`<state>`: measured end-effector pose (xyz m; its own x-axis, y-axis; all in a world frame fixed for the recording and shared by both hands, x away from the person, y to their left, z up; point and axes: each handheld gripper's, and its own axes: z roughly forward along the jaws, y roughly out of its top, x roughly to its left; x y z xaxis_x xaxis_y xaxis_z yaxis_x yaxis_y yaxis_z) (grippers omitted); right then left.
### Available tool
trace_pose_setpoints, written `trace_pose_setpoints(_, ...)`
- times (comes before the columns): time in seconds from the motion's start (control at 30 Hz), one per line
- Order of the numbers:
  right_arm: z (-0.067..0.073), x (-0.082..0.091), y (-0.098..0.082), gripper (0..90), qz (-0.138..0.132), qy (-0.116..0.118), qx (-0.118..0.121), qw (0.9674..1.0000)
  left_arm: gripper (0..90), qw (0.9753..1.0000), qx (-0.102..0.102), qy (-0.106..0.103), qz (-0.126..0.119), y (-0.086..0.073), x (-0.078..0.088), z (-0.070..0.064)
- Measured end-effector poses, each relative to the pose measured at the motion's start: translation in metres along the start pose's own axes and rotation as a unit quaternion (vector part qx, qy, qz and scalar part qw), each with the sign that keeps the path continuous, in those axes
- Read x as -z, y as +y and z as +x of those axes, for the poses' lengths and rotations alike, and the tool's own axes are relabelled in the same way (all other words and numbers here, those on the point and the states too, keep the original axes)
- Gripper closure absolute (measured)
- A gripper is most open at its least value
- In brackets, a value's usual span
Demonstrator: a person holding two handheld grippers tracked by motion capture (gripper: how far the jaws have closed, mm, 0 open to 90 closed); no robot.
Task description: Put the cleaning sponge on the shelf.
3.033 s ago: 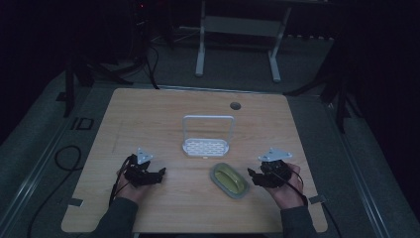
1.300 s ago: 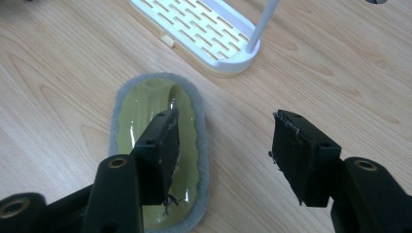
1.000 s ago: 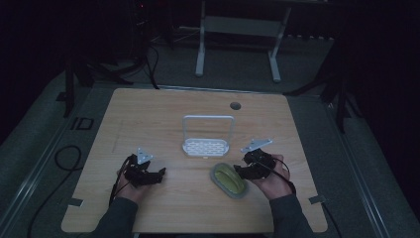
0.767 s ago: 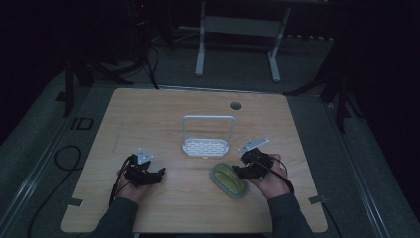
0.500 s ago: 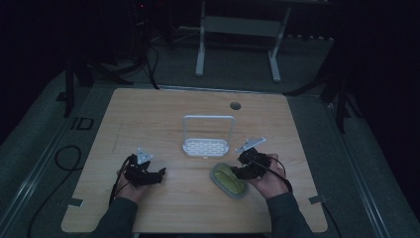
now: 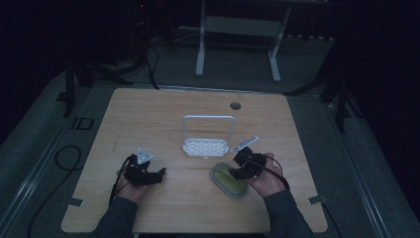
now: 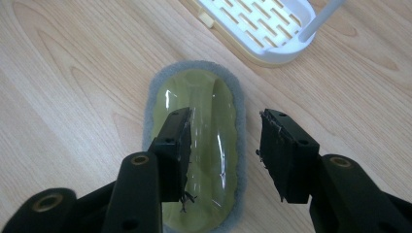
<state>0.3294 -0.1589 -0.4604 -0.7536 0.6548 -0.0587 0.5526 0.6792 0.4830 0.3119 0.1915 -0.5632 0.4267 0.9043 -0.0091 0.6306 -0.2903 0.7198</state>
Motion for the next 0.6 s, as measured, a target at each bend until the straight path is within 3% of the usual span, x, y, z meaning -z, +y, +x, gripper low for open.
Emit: trace_pose_setpoints(0.6, 0.0012, -0.0077, 0.0077, 51.6, 0.034, 0.017, 0.002, 0.9993, 18.7, 1.0, -0.001, 0.0, 0.001, 0.0, 0.0001, 0.0001)
